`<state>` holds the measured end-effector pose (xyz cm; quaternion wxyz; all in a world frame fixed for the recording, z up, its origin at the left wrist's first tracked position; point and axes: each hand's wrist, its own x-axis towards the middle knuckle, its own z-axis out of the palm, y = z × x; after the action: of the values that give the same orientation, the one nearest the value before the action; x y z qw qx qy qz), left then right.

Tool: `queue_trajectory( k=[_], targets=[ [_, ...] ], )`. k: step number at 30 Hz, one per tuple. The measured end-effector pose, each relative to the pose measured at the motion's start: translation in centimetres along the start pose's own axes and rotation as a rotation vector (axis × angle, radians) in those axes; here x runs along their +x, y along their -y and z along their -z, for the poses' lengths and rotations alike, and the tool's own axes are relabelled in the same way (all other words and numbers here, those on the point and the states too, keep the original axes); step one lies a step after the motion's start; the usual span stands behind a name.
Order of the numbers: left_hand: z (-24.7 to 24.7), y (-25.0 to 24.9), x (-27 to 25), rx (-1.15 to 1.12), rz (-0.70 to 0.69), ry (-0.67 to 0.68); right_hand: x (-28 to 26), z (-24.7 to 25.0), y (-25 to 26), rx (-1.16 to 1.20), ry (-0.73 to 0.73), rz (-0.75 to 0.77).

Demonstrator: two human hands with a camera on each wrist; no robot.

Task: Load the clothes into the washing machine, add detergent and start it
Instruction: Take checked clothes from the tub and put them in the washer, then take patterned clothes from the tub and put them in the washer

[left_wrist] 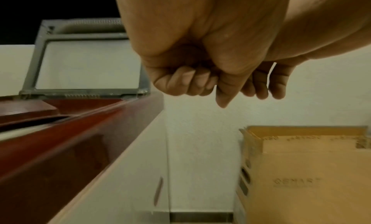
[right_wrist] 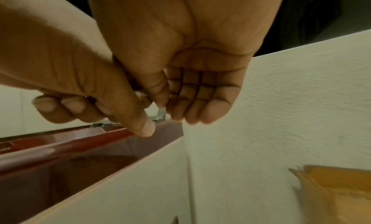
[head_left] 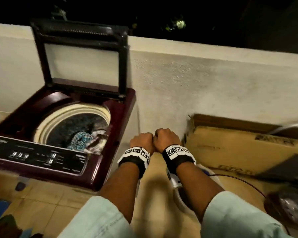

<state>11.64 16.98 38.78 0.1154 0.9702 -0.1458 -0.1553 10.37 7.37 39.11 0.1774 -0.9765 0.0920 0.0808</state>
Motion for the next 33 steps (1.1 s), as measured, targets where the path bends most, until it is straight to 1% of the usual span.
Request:
queue_trajectory(
  k=[4,6,7,12,16,20,23,25,28,31,33],
  targets=[
    [-6.8,-5.6,-2.6,-0.001,-0.075,0.087,-5.2,-2.1,-7.7,0.025,0.076,-0.1],
    [-9.2,-6.6,-3.6,-0.002,-0.067,0.137,-6.8,-3.4,-9.6,0.033,0.111,-0.141],
    [-10.7,-7.8,-3.9,0.011,-0.078,0.171,-7.7,-4.0,-11.4,0.041,0.141,-0.174],
    [-15.7,-10.2,-3.5,0.088,-0.139,0.304,-9.2,-7.2,-15.9,0.089,0.237,-0.295],
    [-19.0,-11.1,-2.1,0.121,-0.191,0.387,-8.5,-9.9,-18.7,0.143,0.287,-0.367],
    [-23.1,-11.7,0.4,0.139,-0.234,0.481,-8.0,-13.0,-21.6,0.181,0.41,-0.467],
    [-26.3,-12.2,2.0,0.165,-0.293,0.581,-7.8,-16.0,-24.2,0.232,0.431,-0.549],
    [-28.8,-12.3,3.1,0.153,-0.319,0.638,-7.4,-18.3,-25.7,0.28,0.457,-0.575],
    [-33.6,-12.2,4.9,0.145,-0.318,0.67,-6.2,-22.3,-28.4,0.334,0.452,-0.603],
    [-39.3,-11.6,6.7,0.168,-0.303,0.68,-4.7,-26.9,-31.8,0.332,0.495,-0.568],
    [-43.3,-11.5,8.0,0.185,-0.317,0.688,-3.3,-29.8,-34.2,0.332,0.515,-0.555]
  ],
)
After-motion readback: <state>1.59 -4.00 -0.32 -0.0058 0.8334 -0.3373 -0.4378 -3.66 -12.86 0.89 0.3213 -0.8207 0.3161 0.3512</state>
